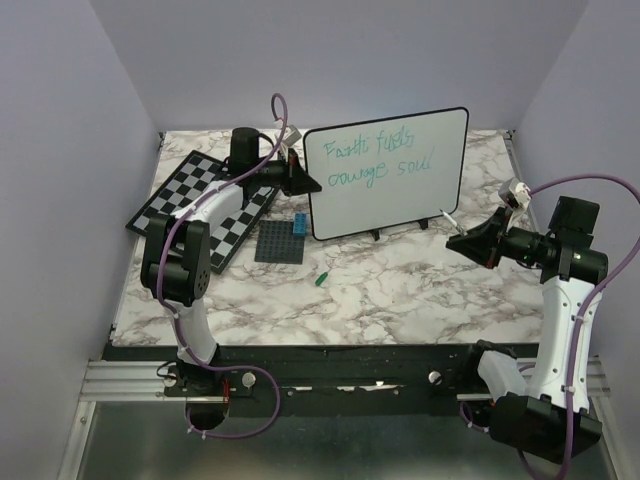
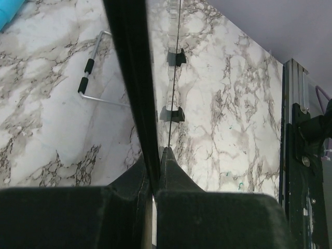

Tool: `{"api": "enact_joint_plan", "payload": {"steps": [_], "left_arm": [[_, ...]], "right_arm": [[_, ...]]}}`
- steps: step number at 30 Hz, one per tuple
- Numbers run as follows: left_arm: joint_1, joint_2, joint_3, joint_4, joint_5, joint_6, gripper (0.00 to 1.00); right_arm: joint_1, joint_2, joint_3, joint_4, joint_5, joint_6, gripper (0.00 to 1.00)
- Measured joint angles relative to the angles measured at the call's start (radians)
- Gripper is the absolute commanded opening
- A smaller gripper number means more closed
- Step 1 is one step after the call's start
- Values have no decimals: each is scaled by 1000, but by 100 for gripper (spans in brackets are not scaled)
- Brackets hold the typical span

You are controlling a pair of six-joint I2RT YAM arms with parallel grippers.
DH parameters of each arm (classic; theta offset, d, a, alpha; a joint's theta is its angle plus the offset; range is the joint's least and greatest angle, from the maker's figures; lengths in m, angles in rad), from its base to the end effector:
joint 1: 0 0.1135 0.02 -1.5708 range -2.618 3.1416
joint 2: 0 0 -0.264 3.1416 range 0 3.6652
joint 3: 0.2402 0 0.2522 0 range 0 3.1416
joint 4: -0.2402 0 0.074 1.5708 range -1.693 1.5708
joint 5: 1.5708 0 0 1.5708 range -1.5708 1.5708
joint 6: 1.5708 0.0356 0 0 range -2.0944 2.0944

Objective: Write a sentence on the whiteboard
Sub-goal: Place the whiteboard on the whiteboard stand.

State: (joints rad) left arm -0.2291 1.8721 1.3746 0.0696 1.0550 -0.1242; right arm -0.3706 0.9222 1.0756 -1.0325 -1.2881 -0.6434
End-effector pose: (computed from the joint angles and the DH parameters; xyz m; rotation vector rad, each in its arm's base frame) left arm 0.4074 -0.1268 0.2634 0.7895 1.8120 -1.2707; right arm 0.1494 -0.0214 0.3560 -0.7315 1.7271 0.8717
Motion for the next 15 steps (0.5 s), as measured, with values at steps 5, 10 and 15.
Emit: {"api": "enact_joint_plan", "payload": {"steps": [5, 10, 15], "left_arm": [[11, 0, -51, 65, 1, -43, 4], [11, 1, -74, 87, -2, -52, 10], [16, 18, -79, 90, -14, -63, 17]], "right_arm": [[0, 0, -10, 0, 0, 0, 1], [0, 0, -15, 0, 0, 0, 0], [0, 0, -15, 0, 0, 0, 0]]}}
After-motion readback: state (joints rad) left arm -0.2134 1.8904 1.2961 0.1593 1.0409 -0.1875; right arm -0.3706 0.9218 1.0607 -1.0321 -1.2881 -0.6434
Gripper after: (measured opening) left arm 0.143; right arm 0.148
